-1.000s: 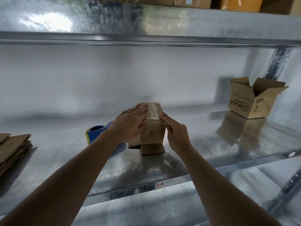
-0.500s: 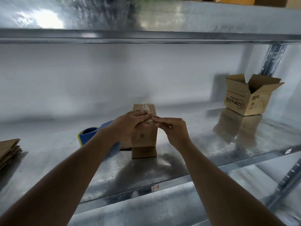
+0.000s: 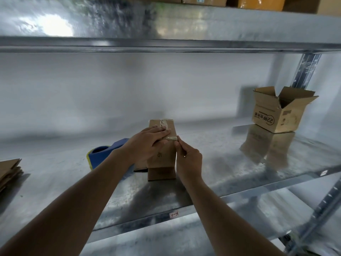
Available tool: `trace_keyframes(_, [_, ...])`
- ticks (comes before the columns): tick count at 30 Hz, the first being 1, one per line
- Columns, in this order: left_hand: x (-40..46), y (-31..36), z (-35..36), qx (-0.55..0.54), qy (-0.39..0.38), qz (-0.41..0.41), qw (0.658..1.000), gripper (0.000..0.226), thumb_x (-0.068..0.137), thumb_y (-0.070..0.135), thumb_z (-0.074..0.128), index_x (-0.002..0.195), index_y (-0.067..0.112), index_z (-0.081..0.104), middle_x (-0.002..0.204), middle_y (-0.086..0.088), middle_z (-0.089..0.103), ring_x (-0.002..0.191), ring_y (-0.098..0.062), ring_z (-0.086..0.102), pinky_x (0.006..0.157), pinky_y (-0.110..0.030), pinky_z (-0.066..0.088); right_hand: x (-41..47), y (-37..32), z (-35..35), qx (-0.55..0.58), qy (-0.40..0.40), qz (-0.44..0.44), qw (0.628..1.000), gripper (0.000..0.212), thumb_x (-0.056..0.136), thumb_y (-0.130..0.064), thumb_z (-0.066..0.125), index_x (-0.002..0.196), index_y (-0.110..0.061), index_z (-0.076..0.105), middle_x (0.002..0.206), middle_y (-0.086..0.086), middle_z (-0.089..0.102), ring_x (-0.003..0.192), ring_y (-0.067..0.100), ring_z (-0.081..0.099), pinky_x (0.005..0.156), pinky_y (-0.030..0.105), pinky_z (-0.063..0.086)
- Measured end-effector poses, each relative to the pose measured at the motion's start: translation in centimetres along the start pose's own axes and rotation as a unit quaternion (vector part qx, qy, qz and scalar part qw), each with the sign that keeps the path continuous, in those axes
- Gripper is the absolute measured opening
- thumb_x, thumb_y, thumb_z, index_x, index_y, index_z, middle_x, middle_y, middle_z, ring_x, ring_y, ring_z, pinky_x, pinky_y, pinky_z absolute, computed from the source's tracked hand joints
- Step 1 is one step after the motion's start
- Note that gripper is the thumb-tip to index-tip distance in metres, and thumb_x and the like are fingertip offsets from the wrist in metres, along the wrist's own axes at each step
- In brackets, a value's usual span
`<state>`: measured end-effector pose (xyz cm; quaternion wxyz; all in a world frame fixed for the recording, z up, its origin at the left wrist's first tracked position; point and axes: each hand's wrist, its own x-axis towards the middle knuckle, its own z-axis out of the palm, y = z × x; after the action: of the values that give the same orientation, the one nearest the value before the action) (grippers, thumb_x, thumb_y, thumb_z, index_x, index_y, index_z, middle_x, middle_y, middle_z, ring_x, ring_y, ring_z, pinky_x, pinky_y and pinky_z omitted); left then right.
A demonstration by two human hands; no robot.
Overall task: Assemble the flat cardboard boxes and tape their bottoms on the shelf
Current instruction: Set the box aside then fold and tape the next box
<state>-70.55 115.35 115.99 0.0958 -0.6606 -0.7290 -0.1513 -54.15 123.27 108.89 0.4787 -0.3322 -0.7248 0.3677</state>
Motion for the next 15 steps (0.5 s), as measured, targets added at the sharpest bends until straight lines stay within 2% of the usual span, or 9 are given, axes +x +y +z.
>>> trace_keyframes(3, [-0.1, 0.3, -0.1, -0.001, 0.0, -0.005, 1.0, 0.05, 0.111, 0.041, 0.04, 0.16, 0.033, 0.035, 0.167, 0.006, 0.031, 0.155, -0.017, 0.025, 0.123, -0.039, 0.03, -0.7, -0.7, 0.0, -0.025, -0.007, 0.02, 0.999, 0.04, 0.111, -0.04, 0.044, 0.146, -0.03, 0.059, 0.126, -0.004, 0.073, 0.112, 0.016, 0.069, 0.109, 0.036, 0.049])
trace_keyframes(8, [-0.3, 0.5, -0.1, -0.008, 0.0, -0.015, 1.0, 0.051, 0.111, 0.042, 0.04, 0.16, 0.033, 0.033, 0.168, 0.007, 0.029, 0.156, -0.016, 0.022, 0.124, -0.043, 0.03, -0.5, -1.4, 0.0, -0.04, -0.018, 0.025, 0.999, 0.041, 0.111, -0.041, 0.042, 0.141, -0.025, 0.065, 0.118, -0.004, 0.076, 0.105, 0.017, 0.071, 0.105, 0.041, 0.055])
trace_keyframes(12, [-0.3, 0.9, -0.2, -0.007, -0.002, -0.025, 1.0, 0.051, 0.111, 0.041, 0.04, 0.161, 0.032, 0.032, 0.169, 0.007, 0.028, 0.156, -0.016, 0.022, 0.124, -0.041, 0.029, -0.4, -1.9, -0.4, -0.076, -0.022, 0.019, 0.997, 0.04, 0.111, -0.039, 0.041, 0.141, -0.024, 0.065, 0.122, -0.002, 0.075, 0.106, 0.019, 0.071, 0.103, 0.042, 0.056])
trace_keyframes(15, [-0.2, 1.3, -0.4, -0.019, 0.006, -0.032, 0.999, 0.052, 0.111, 0.04, 0.041, 0.161, 0.029, 0.033, 0.168, 0.007, 0.029, 0.156, -0.016, 0.022, 0.124, -0.039, 0.029, 0.0, -2.4, -0.6, -0.087, 0.004, 0.02, 0.996, 0.037, 0.111, -0.034, 0.045, 0.14, -0.023, 0.066, 0.123, -0.001, 0.075, 0.109, 0.021, 0.071, 0.103, 0.039, 0.056])
